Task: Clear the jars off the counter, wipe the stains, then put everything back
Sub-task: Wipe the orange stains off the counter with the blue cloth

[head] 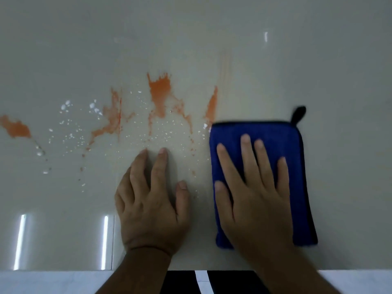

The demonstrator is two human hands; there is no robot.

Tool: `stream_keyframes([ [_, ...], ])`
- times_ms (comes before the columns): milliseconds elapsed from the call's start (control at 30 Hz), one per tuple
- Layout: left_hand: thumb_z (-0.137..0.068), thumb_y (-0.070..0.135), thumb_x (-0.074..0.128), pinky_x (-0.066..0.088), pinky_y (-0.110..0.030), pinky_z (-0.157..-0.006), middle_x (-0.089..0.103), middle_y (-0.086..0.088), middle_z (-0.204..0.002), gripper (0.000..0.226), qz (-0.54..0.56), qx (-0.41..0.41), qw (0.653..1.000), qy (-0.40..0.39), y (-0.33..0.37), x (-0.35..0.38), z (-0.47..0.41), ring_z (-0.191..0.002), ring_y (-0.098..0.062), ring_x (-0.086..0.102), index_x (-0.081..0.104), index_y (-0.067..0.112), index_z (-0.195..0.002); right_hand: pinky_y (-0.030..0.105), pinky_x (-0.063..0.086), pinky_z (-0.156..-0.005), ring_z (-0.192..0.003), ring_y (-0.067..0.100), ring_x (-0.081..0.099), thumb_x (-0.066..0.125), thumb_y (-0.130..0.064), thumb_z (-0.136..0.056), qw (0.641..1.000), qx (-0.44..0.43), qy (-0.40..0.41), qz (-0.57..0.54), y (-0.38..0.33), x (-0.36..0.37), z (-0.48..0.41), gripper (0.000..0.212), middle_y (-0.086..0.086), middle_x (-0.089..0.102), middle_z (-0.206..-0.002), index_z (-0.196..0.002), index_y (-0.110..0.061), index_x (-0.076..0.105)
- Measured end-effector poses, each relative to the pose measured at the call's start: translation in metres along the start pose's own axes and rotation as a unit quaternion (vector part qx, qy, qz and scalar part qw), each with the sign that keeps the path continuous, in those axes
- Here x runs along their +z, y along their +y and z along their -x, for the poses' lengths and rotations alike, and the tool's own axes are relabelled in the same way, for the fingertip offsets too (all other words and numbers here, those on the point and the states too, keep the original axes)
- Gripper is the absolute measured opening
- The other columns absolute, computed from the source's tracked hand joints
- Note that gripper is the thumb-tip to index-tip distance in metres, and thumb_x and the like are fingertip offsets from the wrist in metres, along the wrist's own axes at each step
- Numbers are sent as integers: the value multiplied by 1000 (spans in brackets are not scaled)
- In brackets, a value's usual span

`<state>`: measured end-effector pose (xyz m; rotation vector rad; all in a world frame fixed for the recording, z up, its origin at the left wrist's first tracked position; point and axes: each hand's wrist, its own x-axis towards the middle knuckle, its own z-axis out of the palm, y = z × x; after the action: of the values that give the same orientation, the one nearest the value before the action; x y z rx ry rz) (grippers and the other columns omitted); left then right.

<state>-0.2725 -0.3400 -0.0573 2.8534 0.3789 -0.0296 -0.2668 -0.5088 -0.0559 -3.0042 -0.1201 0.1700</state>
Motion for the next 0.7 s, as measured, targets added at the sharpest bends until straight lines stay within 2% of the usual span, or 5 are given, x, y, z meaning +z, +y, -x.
stream_keyframes([
  [167, -87, 51, 40, 30, -52, -107, 31, -10, -155, 67, -5, 6, 1000, -2, -1, 0, -1, -135, -34, 31, 34, 27, -150, 61, 13, -121, -155, 30, 18, 25, -44, -103, 1000, 7, -9, 3, -5, -4, -26, 58, 10, 19, -168, -160, -29, 22],
  [333, -87, 49, 45, 29, -50, -108, 33, -10, -153, 66, -1, 10, 1000, 2, 0, 0, 0, -134, -34, 33, 37, 26, -150, 55, 5, -123, -156, 28, 6, 13, -49, -104, 1000, 19, 4, -6, -3, -18, -150, 58, 6, 6, -171, -161, -35, 10],
  [433, -87, 47, 47, 29, -49, -107, 36, -11, -152, 66, 3, 13, 1000, 15, 0, 1, 0, -133, -32, 32, 39, 25, -148, 55, 11, -119, -155, 30, 9, 13, -54, -102, 1000, -7, 1, 12, 3, -21, -206, 60, 6, 7, -170, -160, -37, 10],
  [567, -86, 47, 48, 29, -47, -108, 38, -10, -152, 65, 13, 17, 1000, 17, 0, 0, 0, -133, -32, 35, 41, 24, -147, 57, 13, -120, -154, 31, 13, 13, -55, -101, 999, -29, 29, 28, 4, -18, -202, 62, 8, 12, -170, -160, -34, 14],
  [700, -90, 46, 46, 28, -43, -113, 38, -5, -153, 60, 65, 35, 997, 2, -7, -10, 3, -136, -28, 34, 43, 25, -146, 58, 6, -123, -156, 30, 8, 13, -54, -101, 999, -34, -4, 21, -17, -18, -143, 63, 7, 7, -171, -160, -34, 12],
])
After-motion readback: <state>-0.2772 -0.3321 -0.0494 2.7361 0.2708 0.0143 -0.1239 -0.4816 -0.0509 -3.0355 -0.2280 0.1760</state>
